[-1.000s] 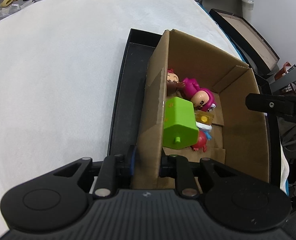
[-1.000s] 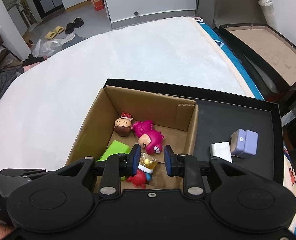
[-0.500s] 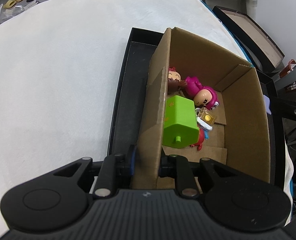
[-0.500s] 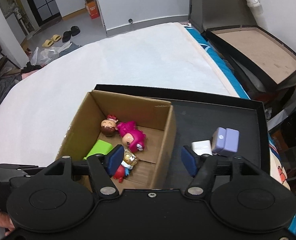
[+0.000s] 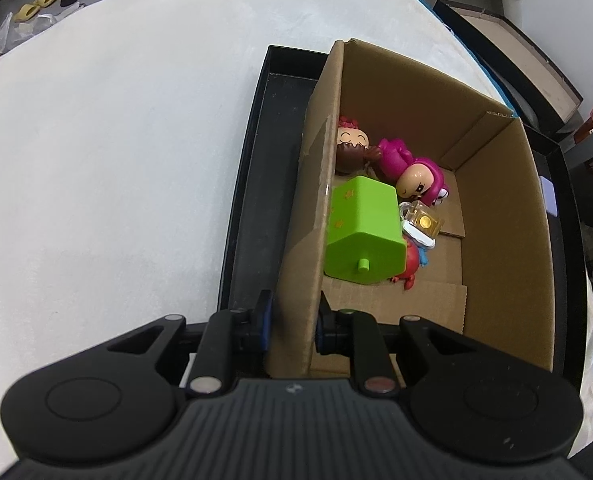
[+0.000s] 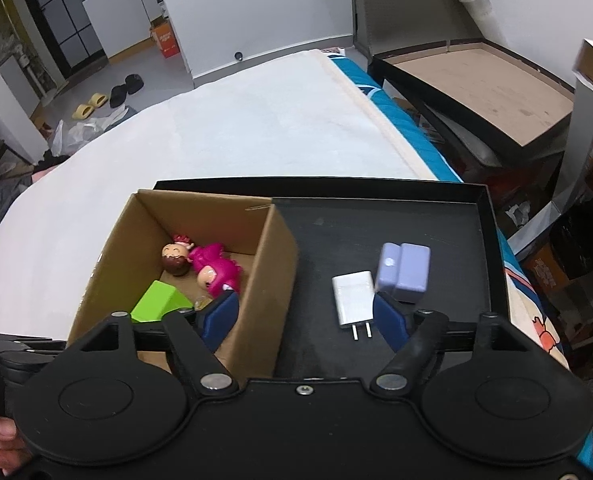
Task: Organize rigid objects
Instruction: 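Move the right gripper back toward the lavender block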
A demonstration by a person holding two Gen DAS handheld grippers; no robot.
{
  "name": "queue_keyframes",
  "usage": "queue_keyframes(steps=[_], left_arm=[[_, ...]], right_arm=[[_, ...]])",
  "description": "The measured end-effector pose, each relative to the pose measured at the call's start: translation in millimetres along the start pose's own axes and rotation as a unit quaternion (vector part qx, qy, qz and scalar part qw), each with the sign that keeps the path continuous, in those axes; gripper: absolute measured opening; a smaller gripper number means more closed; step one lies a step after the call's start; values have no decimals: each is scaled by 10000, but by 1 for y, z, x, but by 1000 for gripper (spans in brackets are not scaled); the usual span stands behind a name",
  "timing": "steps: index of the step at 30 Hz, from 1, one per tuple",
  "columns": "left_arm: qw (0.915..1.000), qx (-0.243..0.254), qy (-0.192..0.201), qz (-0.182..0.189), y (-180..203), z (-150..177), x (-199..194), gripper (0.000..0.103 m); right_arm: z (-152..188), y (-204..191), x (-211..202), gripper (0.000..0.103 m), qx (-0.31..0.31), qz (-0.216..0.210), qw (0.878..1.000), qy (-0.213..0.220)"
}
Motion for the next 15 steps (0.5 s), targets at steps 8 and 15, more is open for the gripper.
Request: queue_keyframes(steps=[8, 15], left_arm=[[9998, 45, -16, -171, 2, 0, 2, 16], [9994, 53, -49, -325, 3, -1, 4, 15]], right_arm=[[0, 28, 3, 79, 265, -110, 9996, 59], [3, 51, 10, 80, 403, -108, 9991, 123]])
Point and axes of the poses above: each gripper's, at about its wrist camera, not at the fingertips, and x roughly the way its jaws point, y to its right, z to its underside, the point moved 10 cm from there along x, roughly the way its jaws point, and after that the axes turned 10 degrees about x, right-handed, at the moved point
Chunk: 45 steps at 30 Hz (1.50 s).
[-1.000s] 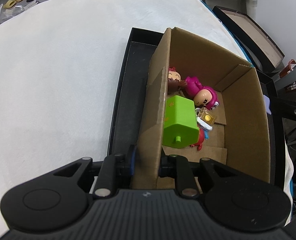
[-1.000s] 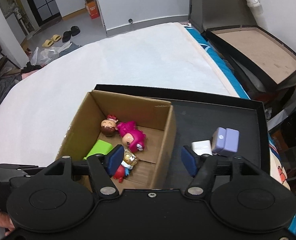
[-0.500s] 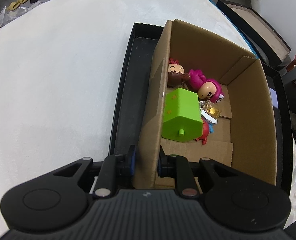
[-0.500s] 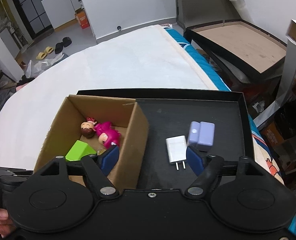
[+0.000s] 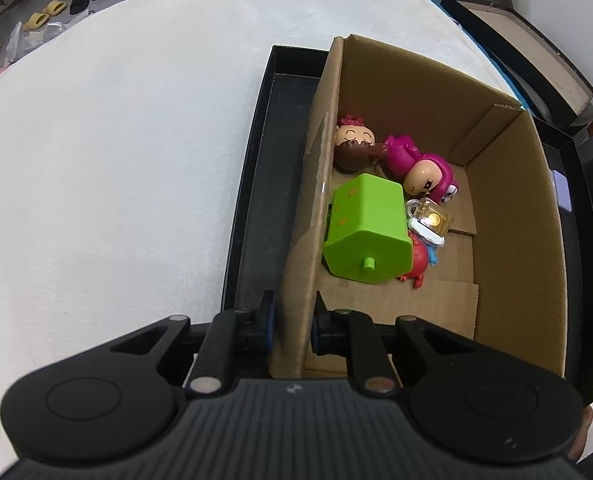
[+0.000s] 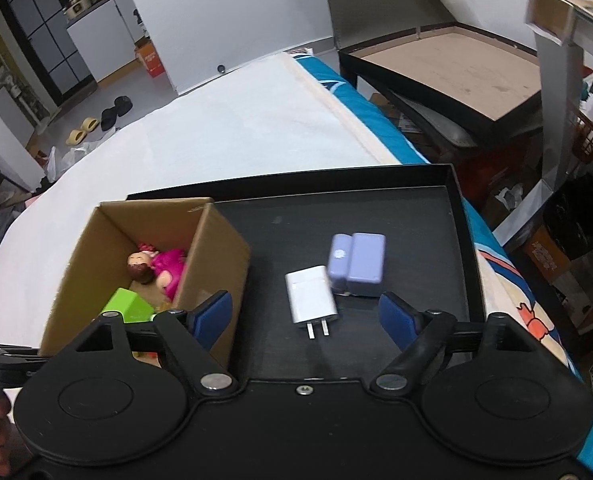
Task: Organize rigid objects
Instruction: 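Move the right gripper back toward the lavender block, then lower the open right gripper onto the lavender block and close it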
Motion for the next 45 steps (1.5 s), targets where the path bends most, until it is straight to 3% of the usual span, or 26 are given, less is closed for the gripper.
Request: queue_keyframes(steps=[8, 12, 21, 45], left_arm=[[9998, -7, -40, -196, 3, -1, 2, 15], [9995, -31, -42, -327, 4, -2, 3, 15], [9990, -102, -31, -428, 4, -2, 6, 15], [9994, -31, -67, -338, 4, -2, 9, 15]], right_arm=[[8, 28, 15, 81, 218, -28, 9998, -41], [6, 41, 18, 81, 672, -237, 9974, -135], [0, 52, 34, 81, 817, -210, 9963, -150], [-17, 42, 81, 81, 227, 401, 9989, 118]])
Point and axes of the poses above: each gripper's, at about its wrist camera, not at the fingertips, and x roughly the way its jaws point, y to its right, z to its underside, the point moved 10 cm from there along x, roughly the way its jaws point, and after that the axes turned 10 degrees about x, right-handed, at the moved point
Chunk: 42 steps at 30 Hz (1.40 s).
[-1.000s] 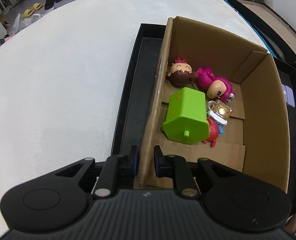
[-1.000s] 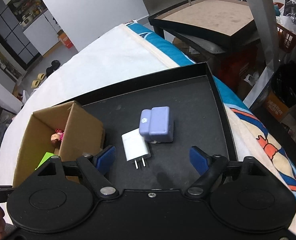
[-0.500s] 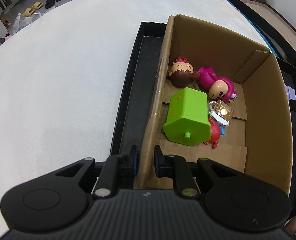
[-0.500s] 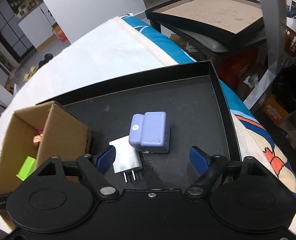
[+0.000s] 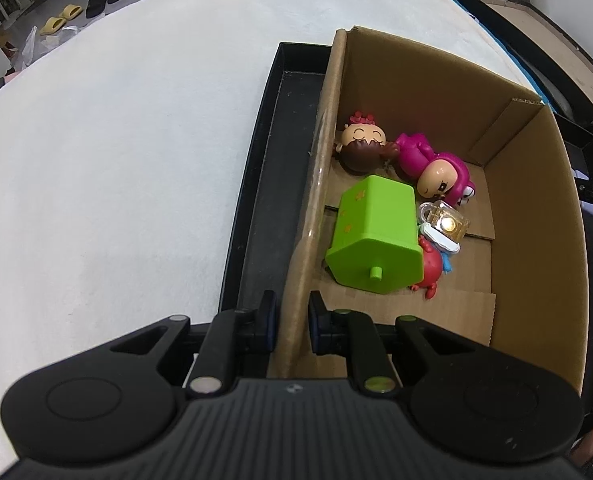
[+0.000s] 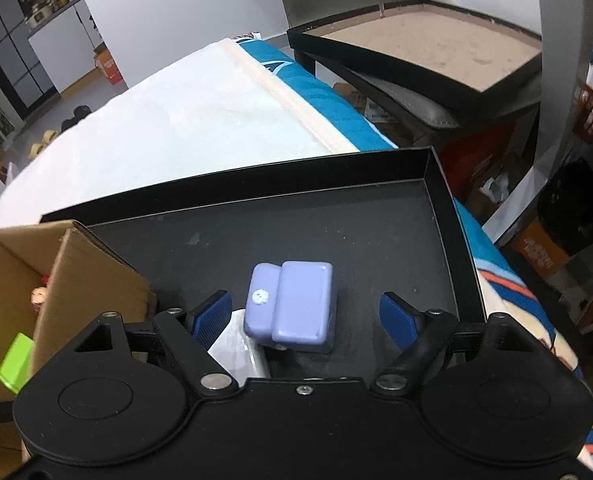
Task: Organize rigid objects
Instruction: 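Lower the open right gripper onto the lavender block and close it, then lift the lavender block and carry it over the cardboard box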
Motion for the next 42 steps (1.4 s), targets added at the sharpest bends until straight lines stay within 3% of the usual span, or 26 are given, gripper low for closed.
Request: queue_keyframes(steps=[6, 7, 8, 23, 42], left_arm=[[10000, -3, -28, 59, -2, -2, -1, 15], [10000, 0, -28, 66, -2, -2, -2, 15], [10000, -6, -31, 74, -2, -2, -2, 15], [9999, -42, -61, 156, -2, -1, -1, 15], [9987, -53, 96, 501, -3, 2, -6, 15]], right_arm=[[-1, 5, 11, 76, -84, 285, 9995, 80], [0, 6, 12, 65, -56, 274, 9996, 62], [1, 7, 13, 45, -22, 244, 9997, 30], [27, 30, -7, 44, 146, 551, 9979, -293], [47, 22, -62, 44, 110, 371, 9991, -193]])
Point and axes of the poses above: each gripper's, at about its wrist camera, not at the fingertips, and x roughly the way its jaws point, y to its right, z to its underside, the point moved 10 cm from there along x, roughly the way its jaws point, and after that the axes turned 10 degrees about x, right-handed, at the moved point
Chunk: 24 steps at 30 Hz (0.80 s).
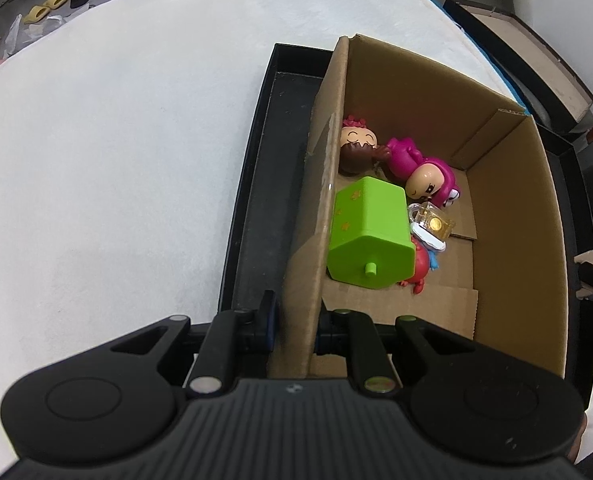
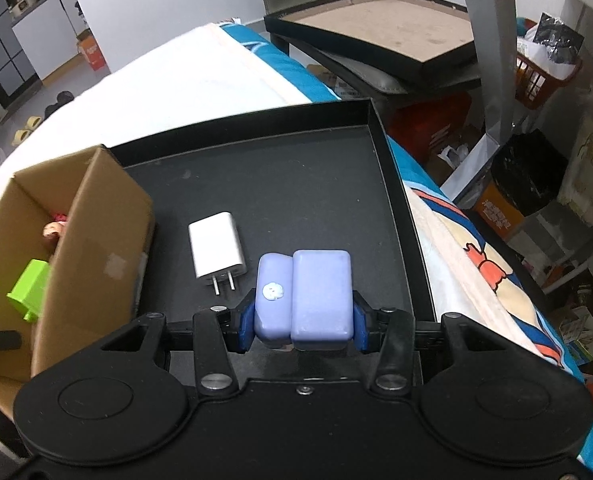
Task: Organize rigid objects
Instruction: 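Lift the lavender block and carry it over the cardboard box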
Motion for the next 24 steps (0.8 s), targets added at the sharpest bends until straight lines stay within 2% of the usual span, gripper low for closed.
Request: queue_keyframes(steps=[15, 24], left_arm=[[9997, -66, 76, 233, -3, 3, -2, 16], [9992, -128, 116, 350, -9, 4, -2, 16]], right_arm=[[4, -12, -33, 44, 38, -55, 9999, 114], [-5, -37, -49, 44, -112, -160, 9997, 173]])
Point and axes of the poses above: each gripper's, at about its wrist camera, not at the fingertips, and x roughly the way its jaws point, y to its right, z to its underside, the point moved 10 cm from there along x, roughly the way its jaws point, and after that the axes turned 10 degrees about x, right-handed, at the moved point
